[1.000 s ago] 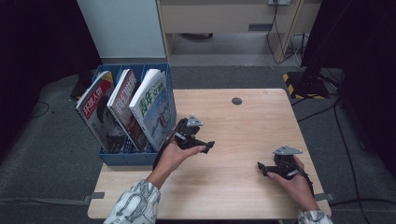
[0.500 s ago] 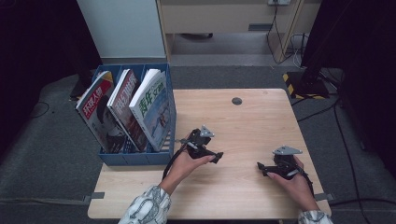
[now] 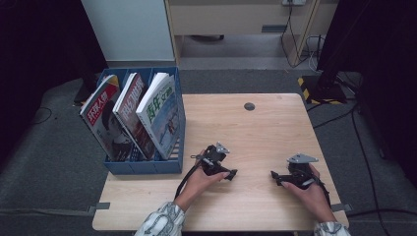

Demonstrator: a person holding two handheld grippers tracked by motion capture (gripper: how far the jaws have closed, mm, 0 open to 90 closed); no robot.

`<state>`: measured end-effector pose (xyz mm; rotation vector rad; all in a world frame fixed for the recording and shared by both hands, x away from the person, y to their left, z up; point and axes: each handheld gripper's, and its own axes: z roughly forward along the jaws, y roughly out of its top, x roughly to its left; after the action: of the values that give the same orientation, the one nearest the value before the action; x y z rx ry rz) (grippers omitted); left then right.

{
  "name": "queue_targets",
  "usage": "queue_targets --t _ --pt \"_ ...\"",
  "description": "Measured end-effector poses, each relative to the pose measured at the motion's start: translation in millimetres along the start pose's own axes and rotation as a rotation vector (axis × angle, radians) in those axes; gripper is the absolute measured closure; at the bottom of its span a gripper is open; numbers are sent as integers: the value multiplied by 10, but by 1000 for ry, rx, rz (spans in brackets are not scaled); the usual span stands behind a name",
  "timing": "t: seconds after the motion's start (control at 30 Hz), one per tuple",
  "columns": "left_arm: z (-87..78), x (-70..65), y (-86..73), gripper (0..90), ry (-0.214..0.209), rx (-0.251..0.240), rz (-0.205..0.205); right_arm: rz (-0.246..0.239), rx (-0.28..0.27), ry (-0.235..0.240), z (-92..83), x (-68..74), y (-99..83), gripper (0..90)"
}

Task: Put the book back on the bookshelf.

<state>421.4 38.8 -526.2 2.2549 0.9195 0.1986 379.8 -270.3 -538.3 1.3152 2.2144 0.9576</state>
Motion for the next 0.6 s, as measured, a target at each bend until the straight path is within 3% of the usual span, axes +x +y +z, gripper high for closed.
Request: queue_targets --t 0.2,0.3,0.6 --pt "54 -14 -2 51 51 -23 25 -3 1 1 -1 -2 0 110" --pt "77 -27 -17 49 89 -25 65 -6 0 0 0 -5 0 110" --pt "63 13 -78 36 90 -60 59 -4 0 -1 0 -3 0 110"
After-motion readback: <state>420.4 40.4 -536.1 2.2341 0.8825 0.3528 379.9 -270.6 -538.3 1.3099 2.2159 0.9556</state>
